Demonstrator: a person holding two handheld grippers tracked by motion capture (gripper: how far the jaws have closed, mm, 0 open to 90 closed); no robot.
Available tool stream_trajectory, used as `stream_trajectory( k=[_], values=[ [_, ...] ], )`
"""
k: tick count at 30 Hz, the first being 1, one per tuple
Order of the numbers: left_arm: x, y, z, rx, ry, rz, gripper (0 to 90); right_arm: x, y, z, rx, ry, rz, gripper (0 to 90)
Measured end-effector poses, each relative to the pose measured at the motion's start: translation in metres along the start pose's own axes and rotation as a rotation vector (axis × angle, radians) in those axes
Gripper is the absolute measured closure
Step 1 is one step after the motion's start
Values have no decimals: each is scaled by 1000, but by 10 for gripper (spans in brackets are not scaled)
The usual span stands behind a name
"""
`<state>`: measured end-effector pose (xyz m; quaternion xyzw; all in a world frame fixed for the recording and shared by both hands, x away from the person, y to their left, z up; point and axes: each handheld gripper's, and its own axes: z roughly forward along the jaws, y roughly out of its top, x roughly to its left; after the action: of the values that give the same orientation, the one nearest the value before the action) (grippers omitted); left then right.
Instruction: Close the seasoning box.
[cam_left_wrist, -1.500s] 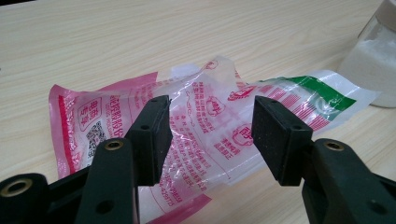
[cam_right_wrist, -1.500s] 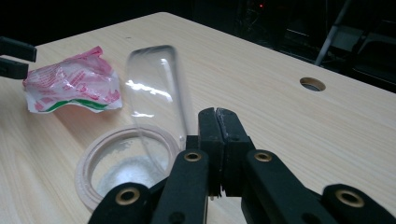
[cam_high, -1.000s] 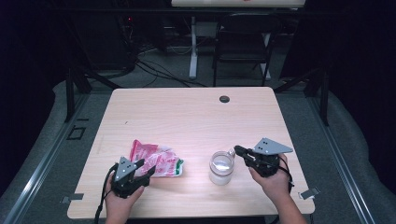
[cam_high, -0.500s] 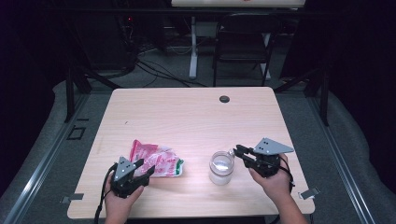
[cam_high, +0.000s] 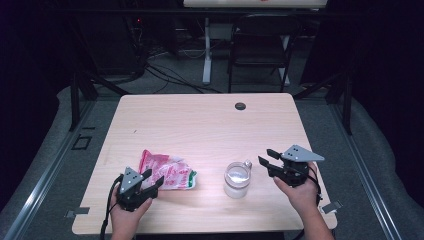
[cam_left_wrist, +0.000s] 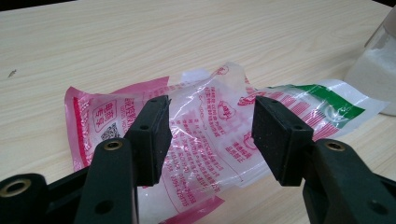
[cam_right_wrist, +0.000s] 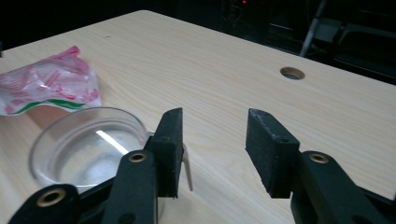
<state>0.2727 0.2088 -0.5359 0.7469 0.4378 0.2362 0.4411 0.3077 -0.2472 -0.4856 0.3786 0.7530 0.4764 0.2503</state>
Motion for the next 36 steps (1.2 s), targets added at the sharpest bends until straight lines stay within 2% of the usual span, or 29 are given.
stream_trajectory(
  k=[7, 14, 17, 25, 29, 31, 36],
  values=[
    [5, 0, -1, -3, 10, -12, 463, -13, -16, 7, 33, -77, 31, 503],
    [12, -1, -2, -5, 25, -26, 462, -21, -32, 11, 67, -120, 60, 494],
    [15, -1, -3, -7, 32, -32, 461, -23, -37, 10, 75, -130, 76, 483],
    [23, -3, -2, 1, 53, -48, 455, -19, -59, -12, 95, -147, 89, 444],
    [26, -3, -1, 14, 54, -57, 449, -23, -65, -19, 87, -146, 124, 427],
    [26, -4, 1, 14, 53, -57, 449, -25, -65, -17, 80, -145, 144, 414],
    [26, -3, 3, 23, 50, -43, 448, -27, -68, -8, 100, -135, 126, 413]
  ],
)
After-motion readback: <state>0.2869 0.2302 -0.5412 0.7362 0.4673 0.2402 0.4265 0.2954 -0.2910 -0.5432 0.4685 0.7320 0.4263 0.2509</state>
